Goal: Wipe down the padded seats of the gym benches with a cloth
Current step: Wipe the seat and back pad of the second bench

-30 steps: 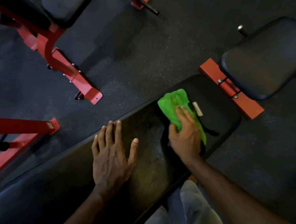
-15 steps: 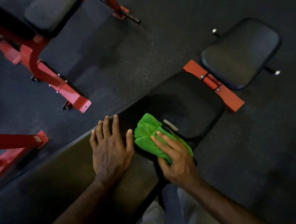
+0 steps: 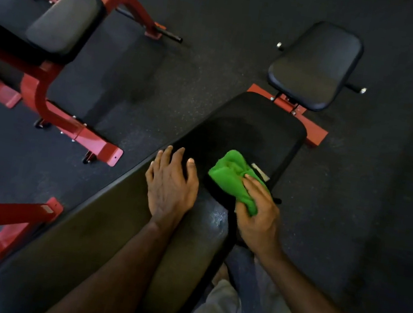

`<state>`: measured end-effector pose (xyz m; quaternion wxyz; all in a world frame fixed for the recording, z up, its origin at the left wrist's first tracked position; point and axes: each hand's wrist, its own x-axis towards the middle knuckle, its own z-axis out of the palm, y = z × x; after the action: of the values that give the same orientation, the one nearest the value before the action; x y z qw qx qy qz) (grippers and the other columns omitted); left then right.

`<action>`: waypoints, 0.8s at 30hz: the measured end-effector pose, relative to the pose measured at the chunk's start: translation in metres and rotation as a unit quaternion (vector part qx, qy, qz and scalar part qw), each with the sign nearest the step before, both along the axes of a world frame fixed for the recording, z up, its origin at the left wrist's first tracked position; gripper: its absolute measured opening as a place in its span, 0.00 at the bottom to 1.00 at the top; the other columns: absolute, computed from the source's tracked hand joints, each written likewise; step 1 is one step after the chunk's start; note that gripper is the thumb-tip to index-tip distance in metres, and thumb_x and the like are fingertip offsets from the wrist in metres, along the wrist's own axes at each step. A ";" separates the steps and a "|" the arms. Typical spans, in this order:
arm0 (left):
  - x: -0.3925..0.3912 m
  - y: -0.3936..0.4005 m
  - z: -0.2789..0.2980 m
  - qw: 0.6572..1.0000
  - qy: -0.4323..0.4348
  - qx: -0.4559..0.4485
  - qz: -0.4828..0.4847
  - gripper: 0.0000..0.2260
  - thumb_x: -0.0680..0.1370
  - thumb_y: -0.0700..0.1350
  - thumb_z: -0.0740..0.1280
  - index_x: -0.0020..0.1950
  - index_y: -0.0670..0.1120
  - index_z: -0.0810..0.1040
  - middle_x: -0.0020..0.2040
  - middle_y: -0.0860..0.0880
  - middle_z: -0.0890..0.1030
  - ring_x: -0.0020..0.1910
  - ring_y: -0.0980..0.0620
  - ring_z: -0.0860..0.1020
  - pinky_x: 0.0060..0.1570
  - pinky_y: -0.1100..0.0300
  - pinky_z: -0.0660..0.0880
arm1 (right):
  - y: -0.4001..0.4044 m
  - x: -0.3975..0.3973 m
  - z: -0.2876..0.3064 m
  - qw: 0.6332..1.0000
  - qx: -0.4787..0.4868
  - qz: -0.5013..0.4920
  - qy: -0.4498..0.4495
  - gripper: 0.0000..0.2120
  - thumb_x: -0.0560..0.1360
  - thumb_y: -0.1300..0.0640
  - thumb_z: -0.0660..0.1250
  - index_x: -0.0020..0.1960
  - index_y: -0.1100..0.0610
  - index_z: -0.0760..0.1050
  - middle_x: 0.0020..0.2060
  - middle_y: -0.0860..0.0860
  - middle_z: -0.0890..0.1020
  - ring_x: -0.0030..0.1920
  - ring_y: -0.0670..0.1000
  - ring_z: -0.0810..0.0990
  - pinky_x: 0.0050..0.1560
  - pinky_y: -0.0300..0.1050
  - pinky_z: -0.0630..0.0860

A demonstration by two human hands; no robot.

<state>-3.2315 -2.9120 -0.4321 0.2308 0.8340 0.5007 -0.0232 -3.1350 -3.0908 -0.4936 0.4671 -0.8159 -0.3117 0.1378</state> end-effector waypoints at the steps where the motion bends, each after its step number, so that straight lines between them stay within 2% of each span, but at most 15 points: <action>1: -0.001 0.001 0.000 1.000 -0.011 -0.007 0.005 0.23 0.85 0.58 0.55 0.79 0.52 0.66 0.81 0.48 0.62 0.81 0.48 0.57 0.79 0.46 0.53 | 0.006 -0.019 0.005 0.999 -0.009 -0.034 -0.019 0.21 0.74 0.59 0.68 0.67 0.61 0.79 0.69 0.54 0.78 0.71 0.54 0.76 0.68 0.62 0.74; 2: -0.002 0.002 0.002 1.000 -0.024 -0.017 0.010 0.23 0.85 0.58 0.56 0.78 0.52 0.68 0.81 0.48 0.63 0.81 0.48 0.58 0.80 0.46 0.54 | 0.010 -0.042 0.014 0.998 0.002 -0.029 -0.048 0.20 0.75 0.60 0.70 0.66 0.63 0.79 0.69 0.56 0.79 0.71 0.55 0.76 0.68 0.62 0.74; 3: -0.003 0.004 0.003 0.999 -0.040 -0.031 0.015 0.22 0.85 0.57 0.58 0.77 0.52 0.69 0.81 0.48 0.64 0.80 0.49 0.59 0.79 0.45 0.55 | 0.009 -0.063 0.021 0.998 0.026 0.015 -0.063 0.21 0.75 0.59 0.72 0.66 0.63 0.79 0.69 0.57 0.78 0.72 0.56 0.76 0.69 0.60 0.73; 6: -0.009 0.014 0.013 0.983 -0.135 -0.111 0.064 0.17 0.84 0.52 0.63 0.72 0.51 0.76 0.77 0.48 0.69 0.76 0.50 0.66 0.77 0.45 0.63 | -0.012 -0.064 0.030 0.986 0.028 0.156 -0.057 0.25 0.75 0.56 0.70 0.72 0.57 0.76 0.73 0.52 0.75 0.75 0.51 0.72 0.73 0.55 0.70; 7: -0.013 0.019 0.017 0.974 -0.165 -0.134 0.082 0.15 0.84 0.50 0.64 0.70 0.51 0.78 0.75 0.49 0.71 0.74 0.52 0.68 0.75 0.46 0.66 | -0.015 -0.050 0.029 0.984 0.012 0.164 -0.062 0.26 0.75 0.56 0.69 0.73 0.56 0.75 0.74 0.50 0.75 0.75 0.50 0.71 0.73 0.55 0.71; 9: -0.026 0.031 0.026 0.972 -0.182 -0.129 0.067 0.12 0.83 0.48 0.66 0.67 0.51 0.79 0.71 0.51 0.73 0.70 0.54 0.71 0.73 0.48 0.69 | -0.012 -0.031 0.023 0.997 -0.004 0.075 -0.020 0.26 0.75 0.56 0.67 0.72 0.58 0.76 0.73 0.48 0.74 0.74 0.51 0.73 0.73 0.54 0.71; 11: -0.043 0.042 0.030 0.982 -0.157 -0.095 0.033 0.12 0.82 0.47 0.68 0.65 0.51 0.79 0.69 0.50 0.75 0.67 0.56 0.73 0.70 0.53 0.70 | 0.000 -0.052 0.032 0.999 -0.033 -0.028 -0.006 0.24 0.75 0.56 0.68 0.71 0.59 0.77 0.72 0.49 0.75 0.73 0.52 0.74 0.72 0.54 0.71; 12: -0.052 0.047 0.032 0.986 -0.142 -0.079 0.030 0.12 0.81 0.46 0.69 0.64 0.50 0.80 0.67 0.50 0.77 0.64 0.57 0.74 0.67 0.57 0.70 | 0.003 -0.076 0.042 0.999 -0.029 -0.029 -0.023 0.23 0.76 0.58 0.69 0.70 0.60 0.77 0.72 0.52 0.75 0.73 0.53 0.74 0.72 0.57 0.71; 14: -0.067 0.053 0.030 0.991 -0.119 -0.049 0.039 0.11 0.79 0.46 0.71 0.62 0.49 0.82 0.62 0.49 0.81 0.60 0.56 0.77 0.63 0.59 0.72 | -0.007 -0.119 0.064 0.996 0.021 0.077 -0.039 0.26 0.75 0.62 0.71 0.73 0.58 0.75 0.74 0.53 0.74 0.75 0.53 0.72 0.75 0.56 0.68; 16: -0.080 0.054 0.033 0.995 -0.095 -0.026 0.030 0.11 0.78 0.47 0.72 0.60 0.48 0.83 0.59 0.49 0.83 0.59 0.51 0.80 0.63 0.53 0.75 | -0.022 -0.115 0.074 0.978 0.029 0.203 -0.029 0.32 0.73 0.62 0.72 0.76 0.51 0.72 0.76 0.48 0.72 0.77 0.50 0.68 0.76 0.53 0.66; 18: -0.094 0.051 0.041 0.997 -0.074 -0.014 0.006 0.12 0.78 0.48 0.72 0.61 0.49 0.82 0.59 0.50 0.82 0.58 0.52 0.79 0.62 0.51 0.76 | -0.019 -0.090 0.068 0.970 0.006 0.239 -0.034 0.33 0.73 0.59 0.70 0.77 0.50 0.71 0.76 0.46 0.72 0.77 0.49 0.69 0.75 0.55 0.69; 20: -0.104 0.045 0.052 0.998 -0.049 -0.016 -0.019 0.16 0.78 0.50 0.72 0.65 0.50 0.79 0.62 0.50 0.80 0.60 0.54 0.77 0.65 0.50 0.75 | -0.008 -0.074 0.054 0.989 -0.013 0.147 0.006 0.29 0.74 0.57 0.68 0.75 0.52 0.74 0.74 0.46 0.73 0.75 0.50 0.72 0.74 0.55 0.70; 22: -0.115 0.040 0.061 1.000 -0.025 -0.003 -0.016 0.21 0.78 0.53 0.71 0.69 0.50 0.76 0.66 0.49 0.78 0.65 0.50 0.76 0.68 0.46 0.73 | 0.006 -0.100 0.066 0.997 -0.040 0.059 0.016 0.26 0.75 0.54 0.66 0.73 0.54 0.76 0.73 0.48 0.74 0.74 0.51 0.73 0.73 0.55 0.70; 23: -0.119 0.039 0.064 1.000 -0.014 0.008 -0.003 0.23 0.77 0.54 0.71 0.71 0.49 0.75 0.67 0.47 0.78 0.66 0.48 0.76 0.69 0.45 0.72 | 0.009 -0.121 0.075 0.998 -0.030 0.061 -0.002 0.26 0.75 0.55 0.66 0.73 0.54 0.75 0.73 0.50 0.75 0.75 0.51 0.72 0.74 0.55 0.70; 24: -0.123 0.038 0.067 1.000 -0.003 0.011 0.015 0.24 0.77 0.54 0.71 0.72 0.48 0.75 0.68 0.46 0.78 0.67 0.46 0.76 0.69 0.46 0.71 | 0.005 -0.142 0.084 0.994 0.002 0.107 -0.023 0.27 0.75 0.57 0.68 0.74 0.54 0.74 0.73 0.51 0.75 0.75 0.51 0.72 0.75 0.53 0.69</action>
<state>-3.3544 -2.8743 -0.3651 0.2229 0.8291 0.5125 -0.0119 -3.2770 -3.0863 -0.4098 0.4444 -0.7797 -0.4080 0.1677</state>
